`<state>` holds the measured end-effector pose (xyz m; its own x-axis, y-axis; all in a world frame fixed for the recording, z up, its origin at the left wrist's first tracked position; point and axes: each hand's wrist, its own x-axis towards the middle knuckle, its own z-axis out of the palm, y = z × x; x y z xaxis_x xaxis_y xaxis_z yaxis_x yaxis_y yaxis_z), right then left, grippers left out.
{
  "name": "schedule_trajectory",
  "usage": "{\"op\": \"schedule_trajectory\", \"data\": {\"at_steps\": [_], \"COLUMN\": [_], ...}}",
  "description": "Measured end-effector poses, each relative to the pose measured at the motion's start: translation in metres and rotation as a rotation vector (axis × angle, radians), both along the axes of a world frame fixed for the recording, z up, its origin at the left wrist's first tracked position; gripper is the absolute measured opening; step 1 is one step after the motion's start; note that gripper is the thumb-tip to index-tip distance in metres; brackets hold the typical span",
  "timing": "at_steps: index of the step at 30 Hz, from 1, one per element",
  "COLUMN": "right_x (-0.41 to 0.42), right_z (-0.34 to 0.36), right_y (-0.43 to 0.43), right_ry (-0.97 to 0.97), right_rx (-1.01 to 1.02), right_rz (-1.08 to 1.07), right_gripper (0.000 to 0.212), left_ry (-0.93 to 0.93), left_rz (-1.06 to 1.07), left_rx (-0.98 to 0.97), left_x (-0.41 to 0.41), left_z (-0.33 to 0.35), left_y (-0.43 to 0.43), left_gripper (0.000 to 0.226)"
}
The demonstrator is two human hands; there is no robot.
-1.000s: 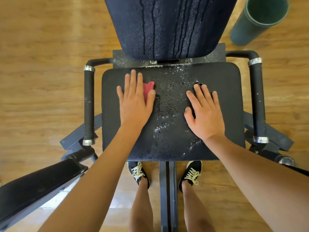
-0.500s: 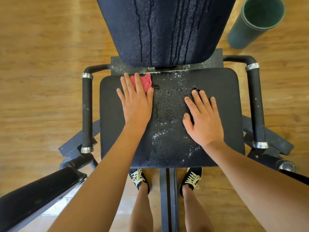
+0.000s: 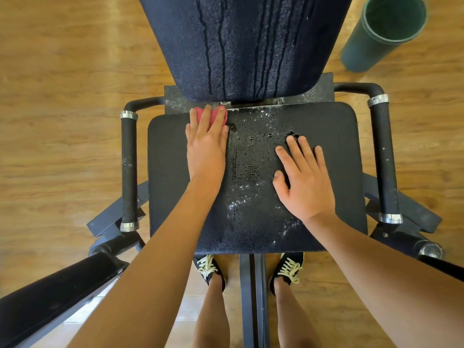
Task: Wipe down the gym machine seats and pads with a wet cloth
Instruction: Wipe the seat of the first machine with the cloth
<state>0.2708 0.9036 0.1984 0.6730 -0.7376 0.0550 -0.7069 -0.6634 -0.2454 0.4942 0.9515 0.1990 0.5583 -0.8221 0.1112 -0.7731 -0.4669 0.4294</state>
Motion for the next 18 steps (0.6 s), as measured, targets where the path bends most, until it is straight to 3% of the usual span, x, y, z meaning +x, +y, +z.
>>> {"op": "schedule_trajectory", "data": {"at_steps": [11,18], "right_x": [0.000,0.001], "right_z": [0.001,0.002], "right_y": [0.001,0.001], "right_ry": [-0.012,-0.001], "right_rx": [-0.019,-0.006], "right_rz": [0.002,-0.002], "right_gripper": [0.050,0.050], "left_ry": [-0.111,-0.041], "left_rz": [-0.151,0.007], "left_rx": [0.022,0.067], "left_x": [0.015,0.022], "left_z": [-0.001,0.002], "left_y": [-0.011,-0.001], "left_gripper": [0.037,0.035]}}
